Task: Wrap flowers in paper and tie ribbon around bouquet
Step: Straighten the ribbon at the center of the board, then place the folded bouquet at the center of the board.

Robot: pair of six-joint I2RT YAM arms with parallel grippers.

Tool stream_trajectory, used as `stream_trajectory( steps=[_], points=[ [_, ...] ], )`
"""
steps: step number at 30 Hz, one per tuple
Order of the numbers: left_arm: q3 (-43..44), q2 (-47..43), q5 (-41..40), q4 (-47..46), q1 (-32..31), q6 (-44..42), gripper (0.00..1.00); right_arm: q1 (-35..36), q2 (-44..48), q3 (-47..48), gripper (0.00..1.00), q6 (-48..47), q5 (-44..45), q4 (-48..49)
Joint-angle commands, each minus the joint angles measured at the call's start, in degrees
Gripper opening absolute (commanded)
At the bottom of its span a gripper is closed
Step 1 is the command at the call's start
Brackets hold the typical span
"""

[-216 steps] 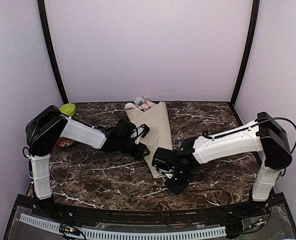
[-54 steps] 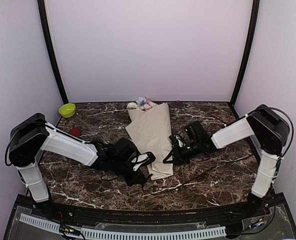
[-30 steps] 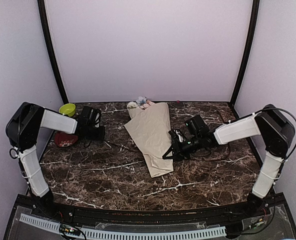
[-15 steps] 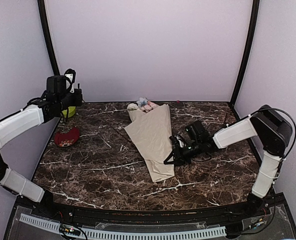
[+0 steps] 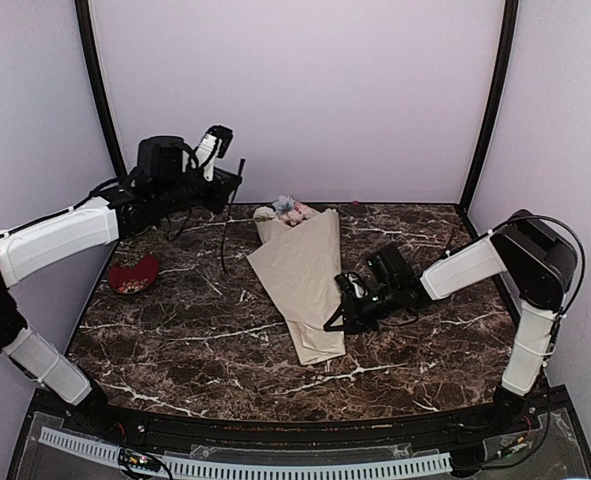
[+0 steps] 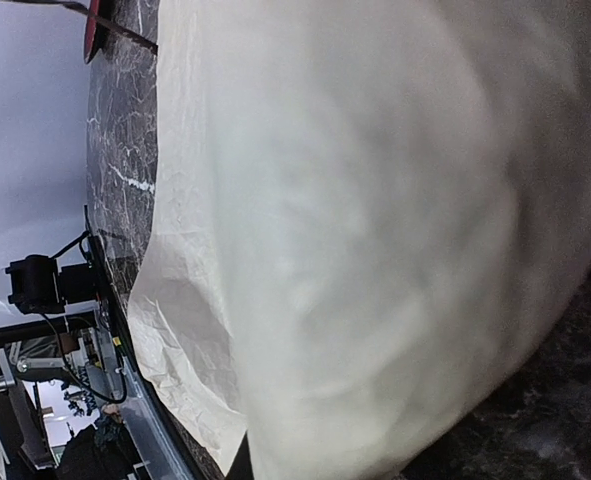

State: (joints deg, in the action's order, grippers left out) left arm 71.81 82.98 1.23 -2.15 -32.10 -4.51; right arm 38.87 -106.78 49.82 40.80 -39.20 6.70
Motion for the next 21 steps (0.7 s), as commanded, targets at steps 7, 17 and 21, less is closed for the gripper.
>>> stream_trajectory(
  steps=[7,17,21],
  points=[
    [2.8,12.6,11.98,0.24,-2.8,8.44,0.0,1.06,-0.72,-0.44,0.0,0.98,0.54,2.14],
    [13.17,35.09,18.8,1.51,-10.07,12.42,0.0,2.28,-1.08,-1.05,0.0,1.47,1.52,2.69],
    [18.8,43.0,19.74,4.67,-11.51,12.1,0.0,2.35,0.31,-0.26,0.12,-0.03,4.75,-0.89]
  ],
)
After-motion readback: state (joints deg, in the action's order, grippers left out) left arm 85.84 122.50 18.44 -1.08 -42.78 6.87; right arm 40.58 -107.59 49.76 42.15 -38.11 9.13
